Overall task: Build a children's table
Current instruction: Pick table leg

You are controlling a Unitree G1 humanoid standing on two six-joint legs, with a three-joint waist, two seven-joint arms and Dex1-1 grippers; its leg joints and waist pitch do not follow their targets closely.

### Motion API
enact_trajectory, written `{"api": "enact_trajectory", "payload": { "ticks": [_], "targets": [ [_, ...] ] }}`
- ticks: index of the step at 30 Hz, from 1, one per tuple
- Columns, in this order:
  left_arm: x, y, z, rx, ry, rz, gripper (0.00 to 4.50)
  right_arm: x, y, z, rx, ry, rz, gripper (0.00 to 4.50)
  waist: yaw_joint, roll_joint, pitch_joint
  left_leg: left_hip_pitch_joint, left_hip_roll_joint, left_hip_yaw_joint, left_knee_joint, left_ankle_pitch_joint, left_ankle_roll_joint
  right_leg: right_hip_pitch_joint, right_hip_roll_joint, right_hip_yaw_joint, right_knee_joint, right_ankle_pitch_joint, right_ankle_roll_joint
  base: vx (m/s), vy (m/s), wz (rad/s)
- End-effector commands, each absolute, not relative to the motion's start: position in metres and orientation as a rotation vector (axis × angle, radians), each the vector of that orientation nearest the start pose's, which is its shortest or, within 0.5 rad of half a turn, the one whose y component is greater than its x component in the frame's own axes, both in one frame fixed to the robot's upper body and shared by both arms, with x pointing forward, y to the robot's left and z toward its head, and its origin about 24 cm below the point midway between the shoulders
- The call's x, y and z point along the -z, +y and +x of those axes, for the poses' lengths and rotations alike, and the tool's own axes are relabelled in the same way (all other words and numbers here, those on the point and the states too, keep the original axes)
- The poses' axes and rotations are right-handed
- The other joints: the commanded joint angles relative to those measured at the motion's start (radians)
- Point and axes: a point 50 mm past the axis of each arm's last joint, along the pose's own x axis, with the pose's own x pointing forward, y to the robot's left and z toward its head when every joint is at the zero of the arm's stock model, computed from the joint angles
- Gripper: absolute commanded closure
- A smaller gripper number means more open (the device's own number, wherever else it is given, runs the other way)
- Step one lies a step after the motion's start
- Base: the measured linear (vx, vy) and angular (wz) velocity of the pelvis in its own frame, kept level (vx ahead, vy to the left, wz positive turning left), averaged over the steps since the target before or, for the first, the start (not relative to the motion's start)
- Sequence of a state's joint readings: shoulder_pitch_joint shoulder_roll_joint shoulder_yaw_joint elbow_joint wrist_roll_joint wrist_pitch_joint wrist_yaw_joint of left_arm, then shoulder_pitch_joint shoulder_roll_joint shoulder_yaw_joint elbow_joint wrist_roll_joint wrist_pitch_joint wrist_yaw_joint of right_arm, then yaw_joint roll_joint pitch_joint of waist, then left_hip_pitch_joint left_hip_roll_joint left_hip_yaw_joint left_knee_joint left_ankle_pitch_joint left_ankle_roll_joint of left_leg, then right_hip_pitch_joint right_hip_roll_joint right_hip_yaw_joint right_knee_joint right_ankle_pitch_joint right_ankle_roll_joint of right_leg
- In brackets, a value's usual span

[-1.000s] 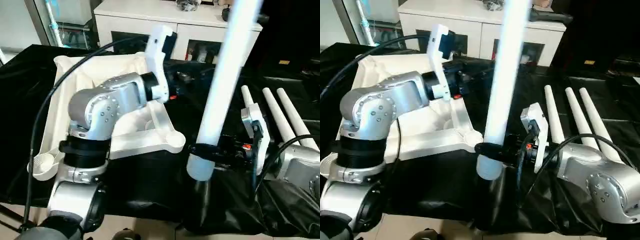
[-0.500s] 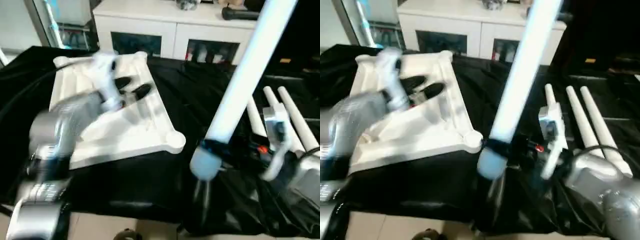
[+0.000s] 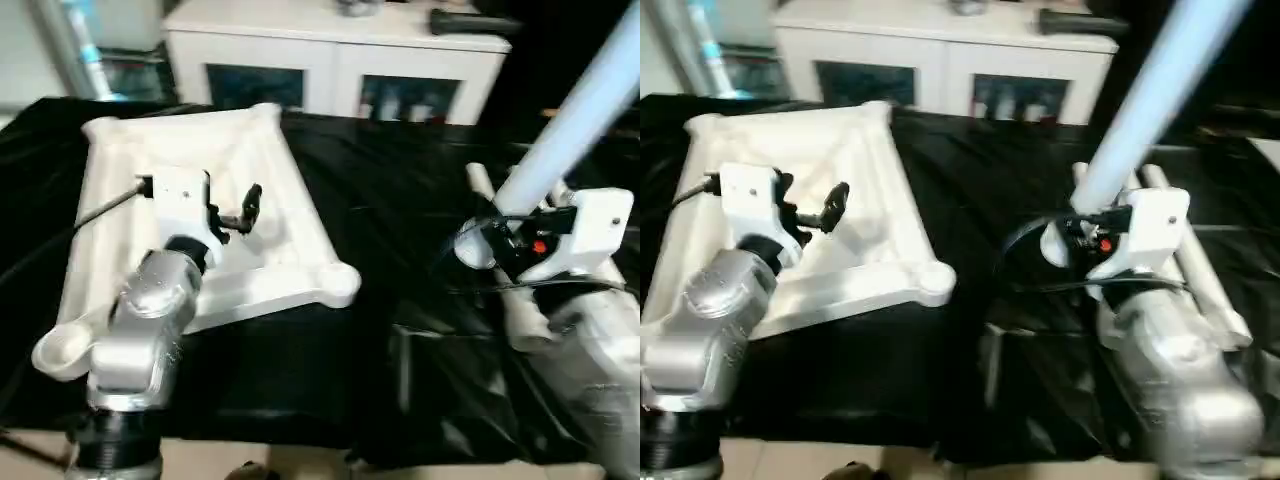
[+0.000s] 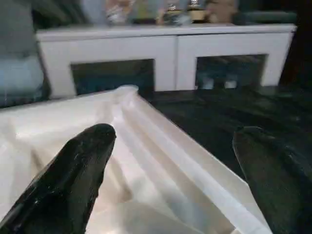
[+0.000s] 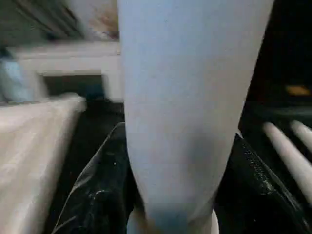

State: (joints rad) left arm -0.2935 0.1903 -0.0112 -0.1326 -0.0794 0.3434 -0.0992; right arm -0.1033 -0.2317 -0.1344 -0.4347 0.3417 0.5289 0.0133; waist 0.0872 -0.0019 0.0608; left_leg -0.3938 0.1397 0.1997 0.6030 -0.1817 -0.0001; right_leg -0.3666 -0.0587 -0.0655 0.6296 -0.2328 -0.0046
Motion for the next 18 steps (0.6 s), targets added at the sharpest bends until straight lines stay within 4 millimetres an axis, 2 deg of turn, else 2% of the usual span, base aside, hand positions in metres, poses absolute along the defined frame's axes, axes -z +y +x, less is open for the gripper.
{"api": "enact_trajectory", "payload": {
  "ticks": [1,2,4,6,7,9,10,11,12,13,14,15,16,17,18],
  "targets": [
    [-0.115,0.154,0.300,0.137,-0.083,0.148,0.03,-0.111,-0.190,0.258,-0.058,0.062,0.007,2.63,-0.006,-0.004,-0.061,0.032,0.103,-0.061,-0.084,-0.193,-0.051,0.022,-0.106,0.068,-0.084,-0.098,-0.116,0.000,0.000,0.00],
    [-0.117,0.151,0.299,0.150,-0.096,0.109,0.03,-0.108,-0.189,0.257,-0.071,0.069,-0.011,2.63,-0.006,-0.001,-0.061,0.033,0.104,-0.059,-0.083,-0.201,-0.053,0.022,-0.108,0.069,-0.084,-0.088,-0.117,0.000,0.000,0.00],
    [-0.122,0.146,0.296,0.180,-0.115,0.060,0.03,-0.106,-0.186,0.255,-0.094,0.068,0.028,2.63,-0.004,-0.004,-0.061,0.031,0.103,-0.059,-0.082,-0.201,-0.045,0.023,-0.112,0.069,-0.084,-0.076,-0.126,0.000,0.000,0.00],
    [-0.120,0.142,0.295,0.167,-0.095,0.073,0.03,-0.105,-0.177,0.253,-0.169,0.063,0.084,2.63,-0.003,-0.005,-0.061,0.030,0.105,-0.060,-0.081,-0.201,-0.028,0.023,-0.114,0.069,-0.083,-0.067,-0.134,0.000,0.000,0.00],
    [-0.117,0.141,0.294,0.170,-0.082,0.074,0.03,-0.105,-0.173,0.253,-0.190,0.056,0.083,2.63,-0.003,-0.001,-0.060,0.028,0.105,-0.060,-0.081,-0.198,-0.019,0.024,-0.113,0.069,-0.084,-0.068,-0.135,0.000,0.000,0.00],
    [-0.115,0.138,0.294,0.180,-0.075,0.076,0.03,-0.105,-0.169,0.253,-0.201,0.047,0.063,2.63,-0.004,-0.001,-0.060,0.030,0.106,-0.059,-0.081,-0.197,-0.020,0.021,-0.111,0.069,-0.084,-0.070,-0.136,0.000,0.000,0.00],
    [-0.114,0.136,0.293,0.187,-0.076,0.081,0.03,-0.105,-0.166,0.253,-0.210,0.040,0.044,2.63,-0.012,0.009,-0.061,0.042,0.125,-0.078,-0.092,-0.222,-0.074,0.018,-0.079,0.054,-0.079,-0.057,-0.117,0.000,0.000,0.00],
    [-0.114,0.134,0.293,0.190,-0.082,0.087,0.03,-0.106,-0.166,0.254,-0.209,0.032,0.004,2.63,-0.012,-0.003,-0.053,-0.010,0.098,-0.125,-0.113,-0.237,-0.036,0.047,-0.083,0.007,-0.054,-0.019,-0.127,0.000,0.000,0.00],
    [-0.115,0.132,0.292,0.205,-0.085,0.084,0.03,-0.107,-0.164,0.254,-0.210,0.026,-0.045,2.63,-0.028,0.036,-0.068,0.025,0.124,-0.187,-0.122,-0.324,-0.011,0.033,-0.050,-0.021,-0.034,-0.005,-0.119,0.000,0.000,0.00],
    [-0.115,0.131,0.291,0.207,-0.085,0.083,0.03,-0.107,-0.164,0.254,-0.211,0.025,-0.048,2.63,-0.061,0.050,-0.068,0.046,0.156,-0.268,-0.138,-0.369,0.029,0.011,-0.024,-0.026,0.018,-0.069,-0.120,-0.011,-0.037,0.40],
    [-0.115,0.131,0.291,0.210,-0.085,0.081,0.03,-0.107,-0.164,0.254,-0.215,0.025,-0.054,2.63,-0.061,0.050,-0.068,0.046,0.156,-0.268,-0.138,-0.369,0.029,0.011,-0.024,-0.026,0.018,-0.069,-0.120,-0.002,-0.076,0.60],
    [-0.115,0.131,0.289,0.217,-0.090,0.077,0.03,-0.108,-0.164,0.254,-0.207,0.012,-0.052,2.63,-0.072,0.055,-0.055,0.049,0.164,-0.315,-0.157,-0.432,0.072,-0.006,-0.006,-0.012,0.063,-0.173,-0.115,-0.002,-0.076,0.60],
    [-0.115,0.131,0.289,0.217,-0.090,0.077,0.03,-0.108,-0.164,0.254,-0.207,0.012,-0.052,2.63,-0.079,0.045,-0.054,0.049,0.140,-0.343,-0.165,-0.477,0.090,-0.023,0.006,0.006,0.088,-0.195,-0.123,0.004,-0.130,0.63],
    [-0.115,0.131,0.289,0.217,-0.090,0.077,0.03,-0.108,-0.164,0.254,-0.207,0.012,-0.052,2.63,-0.076,0.040,-0.054,0.034,0.090,-0.351,-0.172,-0.501,0.093,-0.018,0.007,0.022,0.076,-0.189,-0.157,-0.016,-0.177,0.62],
    [-0.115,0.131,0.289,0.217,-0.090,0.077,0.03,-0.108,-0.164,0.254,-0.207,0.012,-0.052,2.63,-0.082,0.031,-0.056,0.026,0.058,-0.364,-0.176,-0.504,0.092,-0.007,0.002,0.033,0.058,-0.179,-0.194,-0.016,-0.177,0.62]
  ]
}}
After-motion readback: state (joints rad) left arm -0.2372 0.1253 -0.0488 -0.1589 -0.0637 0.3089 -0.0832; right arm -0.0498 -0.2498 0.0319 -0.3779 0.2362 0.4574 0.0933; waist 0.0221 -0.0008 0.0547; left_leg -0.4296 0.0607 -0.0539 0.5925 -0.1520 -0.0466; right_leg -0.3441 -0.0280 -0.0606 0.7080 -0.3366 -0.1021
